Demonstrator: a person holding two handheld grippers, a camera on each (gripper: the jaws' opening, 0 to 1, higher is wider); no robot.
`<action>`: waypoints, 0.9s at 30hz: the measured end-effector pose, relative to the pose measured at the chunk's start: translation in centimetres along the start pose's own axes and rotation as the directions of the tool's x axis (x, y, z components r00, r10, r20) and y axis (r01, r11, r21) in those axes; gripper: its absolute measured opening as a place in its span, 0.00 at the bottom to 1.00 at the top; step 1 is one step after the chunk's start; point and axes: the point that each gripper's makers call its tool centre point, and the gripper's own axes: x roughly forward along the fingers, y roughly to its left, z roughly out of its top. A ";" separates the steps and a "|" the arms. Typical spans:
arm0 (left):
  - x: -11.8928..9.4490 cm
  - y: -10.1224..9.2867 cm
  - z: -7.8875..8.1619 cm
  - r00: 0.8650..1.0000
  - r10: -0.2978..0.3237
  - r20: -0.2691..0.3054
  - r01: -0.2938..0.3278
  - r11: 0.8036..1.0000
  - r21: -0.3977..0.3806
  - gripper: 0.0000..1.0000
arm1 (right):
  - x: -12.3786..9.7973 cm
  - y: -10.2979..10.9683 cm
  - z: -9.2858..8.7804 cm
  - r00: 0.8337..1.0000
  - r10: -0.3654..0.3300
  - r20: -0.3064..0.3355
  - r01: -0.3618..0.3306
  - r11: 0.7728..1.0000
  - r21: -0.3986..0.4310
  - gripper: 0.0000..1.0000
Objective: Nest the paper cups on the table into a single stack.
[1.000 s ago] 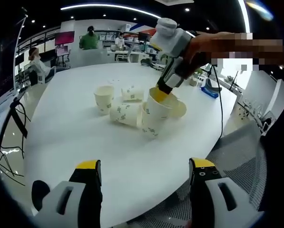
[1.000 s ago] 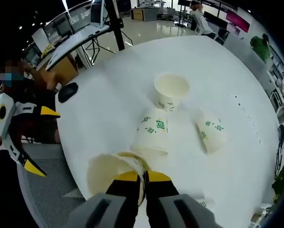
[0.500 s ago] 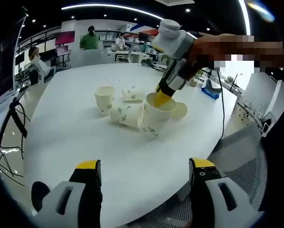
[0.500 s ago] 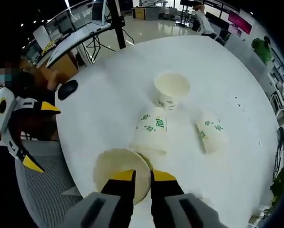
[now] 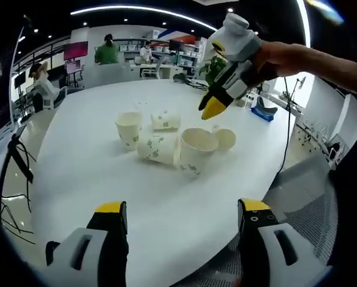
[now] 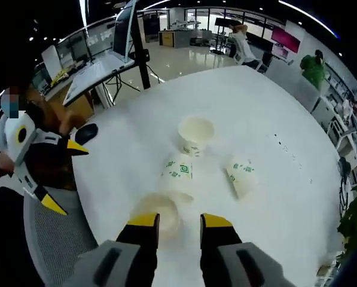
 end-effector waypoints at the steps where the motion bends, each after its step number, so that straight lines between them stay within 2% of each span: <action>1: 0.0 0.0 0.2 1.000 0.000 0.000 0.000 1.000 0.005 0.75 | -0.5 -0.1 0.0 1.000 -0.010 0.009 0.010 1.000 0.004 0.25; 8: 1.0 1.4 2.2 1.000 -0.010 -0.008 0.010 0.997 0.072 0.75 | -3.6 -0.6 -0.7 0.997 -0.053 0.055 0.051 0.998 0.029 0.25; 13: 2.2 2.8 3.4 1.000 -0.010 -0.013 0.011 0.995 0.098 0.75 | -4.2 -0.7 -1.9 0.994 -0.075 0.073 0.071 0.996 0.057 0.26; 15: 2.4 3.3 3.9 1.000 -0.007 -0.013 0.009 0.995 0.104 0.74 | -4.6 -0.2 -3.0 0.994 -0.075 0.077 0.069 0.994 0.085 0.28; 17: 2.7 4.2 4.6 1.000 -0.007 -0.008 0.008 0.995 0.104 0.74 | -4.6 0.2 -3.6 0.993 -0.071 0.090 0.060 0.991 0.118 0.31; 18: 2.8 4.5 4.9 1.000 -0.008 -0.002 0.008 0.995 0.101 0.74 | -4.6 0.5 -4.0 0.991 -0.072 0.115 0.052 0.985 0.167 0.33; 20: 3.5 5.2 5.8 1.000 -0.018 0.008 0.017 0.996 0.089 0.73 | -4.5 0.8 -4.5 0.991 -0.065 0.116 0.044 0.983 0.178 0.35; 25: 4.8 6.5 7.3 1.000 -0.015 0.002 0.015 0.993 0.120 0.72 | -4.7 1.5 -6.1 0.988 -0.083 0.130 0.054 0.976 0.211 0.42; 27: 5.1 6.4 7.8 1.000 -0.024 0.008 0.023 0.993 0.114 0.72 | -4.7 1.7 -6.4 0.986 -0.091 0.137 0.060 0.975 0.216 0.43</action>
